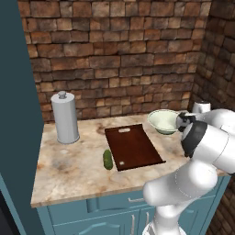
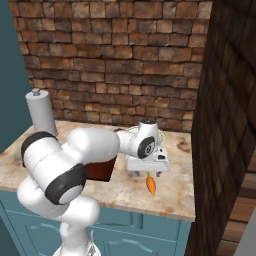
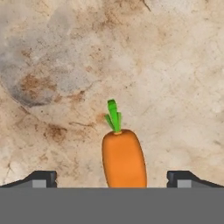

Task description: Place the two vegetables and bowl onto the tray for setting up a vegetable dip station.

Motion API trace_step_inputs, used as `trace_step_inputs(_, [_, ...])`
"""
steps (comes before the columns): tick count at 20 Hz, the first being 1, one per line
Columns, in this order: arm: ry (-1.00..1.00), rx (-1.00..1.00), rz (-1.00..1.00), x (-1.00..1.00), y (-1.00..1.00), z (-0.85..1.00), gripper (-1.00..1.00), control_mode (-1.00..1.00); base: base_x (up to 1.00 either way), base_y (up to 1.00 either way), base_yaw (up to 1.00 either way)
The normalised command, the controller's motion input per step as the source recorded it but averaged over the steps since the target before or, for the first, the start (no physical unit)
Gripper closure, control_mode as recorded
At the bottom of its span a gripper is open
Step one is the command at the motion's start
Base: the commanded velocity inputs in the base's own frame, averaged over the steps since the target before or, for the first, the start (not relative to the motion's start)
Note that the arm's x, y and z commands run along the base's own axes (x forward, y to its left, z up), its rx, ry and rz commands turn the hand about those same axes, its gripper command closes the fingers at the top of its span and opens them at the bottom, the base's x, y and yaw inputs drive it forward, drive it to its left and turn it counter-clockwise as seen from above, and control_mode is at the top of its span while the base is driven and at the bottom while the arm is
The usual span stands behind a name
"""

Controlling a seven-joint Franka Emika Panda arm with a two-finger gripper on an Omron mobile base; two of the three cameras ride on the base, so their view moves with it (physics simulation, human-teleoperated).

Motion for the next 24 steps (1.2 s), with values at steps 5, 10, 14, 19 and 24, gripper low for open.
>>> trace_step_inputs(5, [0.0, 0.0, 0.0, 0.09, -0.22, -0.04, -1.0, -1.0, 0.0, 0.0, 0.0])
trace_step_inputs(10, [0.0, 0.0, 0.0, 0.0, -0.13, -0.17, -1.0, -1.0, 0.0, 0.0, 0.0])
trace_step_inputs(14, [0.0, 0.0, 0.0, -0.14, 0.0, -0.15, -1.0, -1.0, 0.0, 0.0, 0.0])
trace_step_inputs(19, [0.0, 0.0, 0.0, -0.08, 0.01, -0.03, -1.0, -1.0, 0.0, 0.0, 0.0])
trace_step_inputs(24, [0.0, 0.0, 0.0, -0.12, 0.17, 0.0, -1.0, -1.0, 0.0, 0.0, 0.0])
